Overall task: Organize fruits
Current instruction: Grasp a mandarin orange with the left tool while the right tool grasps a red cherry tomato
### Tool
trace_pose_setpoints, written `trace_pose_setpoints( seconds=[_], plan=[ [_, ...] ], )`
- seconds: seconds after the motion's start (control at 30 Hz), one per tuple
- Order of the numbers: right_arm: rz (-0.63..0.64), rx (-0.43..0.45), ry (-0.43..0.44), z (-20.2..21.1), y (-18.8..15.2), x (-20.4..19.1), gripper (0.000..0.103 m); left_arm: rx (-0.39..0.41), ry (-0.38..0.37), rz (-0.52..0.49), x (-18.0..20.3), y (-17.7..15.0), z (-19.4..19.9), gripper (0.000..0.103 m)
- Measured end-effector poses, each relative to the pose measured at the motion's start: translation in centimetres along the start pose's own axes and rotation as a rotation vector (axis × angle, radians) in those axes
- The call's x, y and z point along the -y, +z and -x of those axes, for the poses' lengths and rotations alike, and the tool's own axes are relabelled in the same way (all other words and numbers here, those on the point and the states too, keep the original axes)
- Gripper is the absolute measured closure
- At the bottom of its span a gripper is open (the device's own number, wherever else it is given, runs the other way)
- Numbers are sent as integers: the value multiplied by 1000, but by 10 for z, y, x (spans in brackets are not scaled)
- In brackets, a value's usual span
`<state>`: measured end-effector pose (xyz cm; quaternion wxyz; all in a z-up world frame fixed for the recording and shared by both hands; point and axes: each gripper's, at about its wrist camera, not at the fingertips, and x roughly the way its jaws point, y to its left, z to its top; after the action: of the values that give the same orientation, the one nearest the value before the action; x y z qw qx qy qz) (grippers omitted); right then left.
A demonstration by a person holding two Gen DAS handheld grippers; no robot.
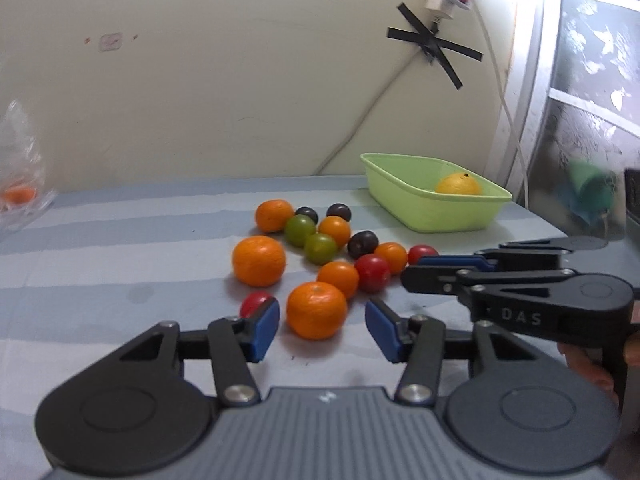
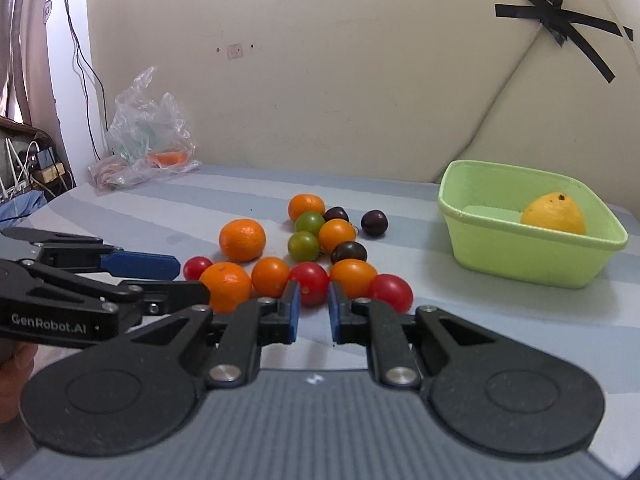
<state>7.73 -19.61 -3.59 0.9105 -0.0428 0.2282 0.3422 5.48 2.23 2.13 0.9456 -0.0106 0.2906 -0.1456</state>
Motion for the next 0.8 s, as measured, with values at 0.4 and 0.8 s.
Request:
trace_pose_setpoints(
  seconds=[0.4,0.8],
  plan=[
    [118,-32,21,-21,7,-8,82,-67,31,-74,5,0,-31,58],
    [202,-92,5,-38,5,-14,77,-26,3,-37,3,-10,-6,65]
  ],
)
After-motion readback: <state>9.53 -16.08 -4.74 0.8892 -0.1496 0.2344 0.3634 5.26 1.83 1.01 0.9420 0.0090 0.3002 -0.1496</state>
